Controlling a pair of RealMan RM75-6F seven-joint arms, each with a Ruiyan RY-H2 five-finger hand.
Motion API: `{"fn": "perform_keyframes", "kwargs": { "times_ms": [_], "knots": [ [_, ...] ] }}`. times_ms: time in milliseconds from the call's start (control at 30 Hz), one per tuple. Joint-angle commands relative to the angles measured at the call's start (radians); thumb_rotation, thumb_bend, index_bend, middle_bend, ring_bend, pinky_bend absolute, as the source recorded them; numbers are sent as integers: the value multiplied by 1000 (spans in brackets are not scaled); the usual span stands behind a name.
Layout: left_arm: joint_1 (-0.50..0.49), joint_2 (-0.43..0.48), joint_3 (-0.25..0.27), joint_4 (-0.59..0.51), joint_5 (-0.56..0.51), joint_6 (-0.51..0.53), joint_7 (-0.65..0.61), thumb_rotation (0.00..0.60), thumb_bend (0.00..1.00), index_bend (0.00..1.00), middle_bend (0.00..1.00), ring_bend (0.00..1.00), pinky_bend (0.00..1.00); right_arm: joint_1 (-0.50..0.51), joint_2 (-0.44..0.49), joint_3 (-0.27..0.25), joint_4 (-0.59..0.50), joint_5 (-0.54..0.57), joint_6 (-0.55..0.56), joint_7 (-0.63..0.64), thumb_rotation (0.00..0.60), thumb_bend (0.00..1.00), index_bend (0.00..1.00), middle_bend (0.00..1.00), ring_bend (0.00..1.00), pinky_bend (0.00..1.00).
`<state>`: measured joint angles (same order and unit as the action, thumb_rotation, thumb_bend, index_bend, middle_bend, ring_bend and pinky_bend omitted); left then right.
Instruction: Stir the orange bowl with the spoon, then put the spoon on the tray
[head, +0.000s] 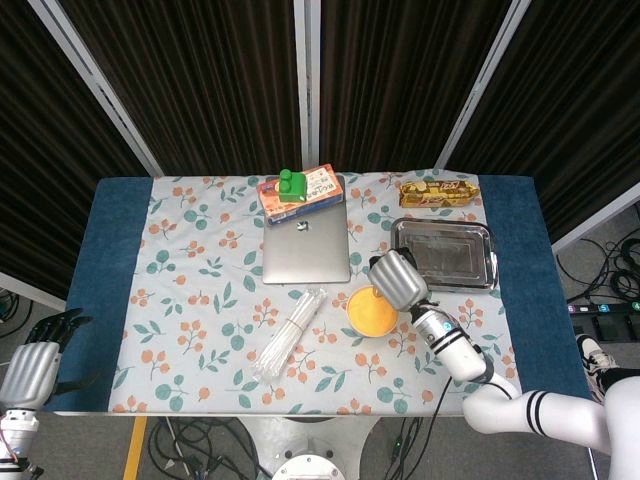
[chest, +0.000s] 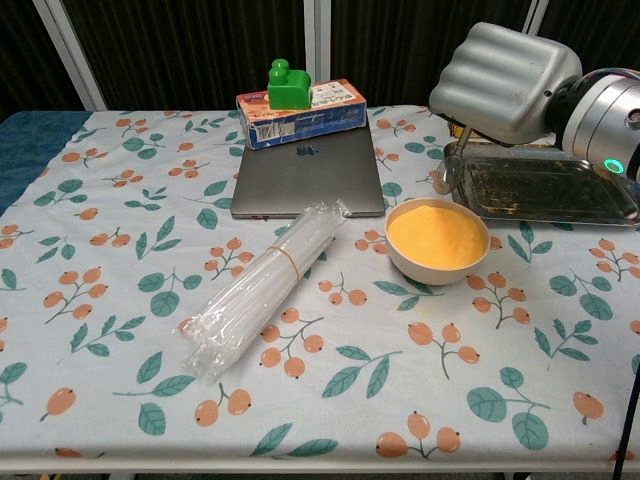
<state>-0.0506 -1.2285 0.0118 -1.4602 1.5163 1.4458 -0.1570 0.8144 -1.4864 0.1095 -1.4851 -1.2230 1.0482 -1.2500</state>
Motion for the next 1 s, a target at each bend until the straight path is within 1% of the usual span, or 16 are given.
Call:
{"fn": "perform_keyframes", "kwargs": {
  "times_ms": [33, 133, 200, 300, 500, 600, 733, 833, 933, 1000],
  "knots": [
    [-2, 4, -1, -7, -1, -2, 8, 600, 0, 259, 223, 149, 140, -28, 6, 42, -5, 119, -35, 130, 600, 474, 1000, 1000, 1000, 1000],
    [-4, 8, 0, -18, 0, -3, 17, 600, 0, 259, 223, 149, 140, -38, 12, 65, 1, 177, -56, 224, 600, 475, 1000, 1000, 1000, 1000],
    [-5, 11, 1, -24, 1, -4, 22, 600, 0, 259, 223, 149, 140, -41, 16, 74, 19, 194, -61, 268, 600, 475, 1000, 1000, 1000, 1000],
    [-8, 14, 0, -34, 1, -8, 30, 600, 0, 259, 223, 149, 140, -47, 14, 89, 65, 232, -70, 335, 600, 475, 1000, 1000, 1000, 1000],
    [-13, 19, -1, -53, -1, -13, 45, 600, 0, 259, 223, 149, 140, -44, -10, 121, 174, 328, -126, 457, 600, 475, 1000, 1000, 1000, 1000],
    [-13, 21, 1, -60, -1, -14, 51, 600, 0, 259, 223, 149, 140, -38, -36, 127, 252, 363, -160, 508, 600, 475, 1000, 1000, 1000, 1000],
    [-13, 23, 1, -66, -6, -17, 57, 600, 0, 259, 223, 149, 140, -26, -97, 130, 396, 402, -213, 568, 600, 470, 984, 1000, 1000, 1000],
    [-13, 23, 2, -69, -8, -18, 60, 600, 0, 259, 223, 149, 140, -19, -146, 132, 500, 417, -250, 613, 600, 448, 964, 1000, 1000, 1000],
    [-13, 24, 3, -71, -8, -19, 62, 600, 0, 259, 223, 149, 140, -13, -193, 131, 591, 429, -287, 646, 600, 407, 920, 1000, 1000, 1000],
    [-13, 24, 3, -71, -9, -19, 62, 600, 0, 259, 223, 149, 140, -10, -217, 131, 635, 437, -309, 661, 600, 376, 866, 1000, 1000, 1000]
  ]
}}
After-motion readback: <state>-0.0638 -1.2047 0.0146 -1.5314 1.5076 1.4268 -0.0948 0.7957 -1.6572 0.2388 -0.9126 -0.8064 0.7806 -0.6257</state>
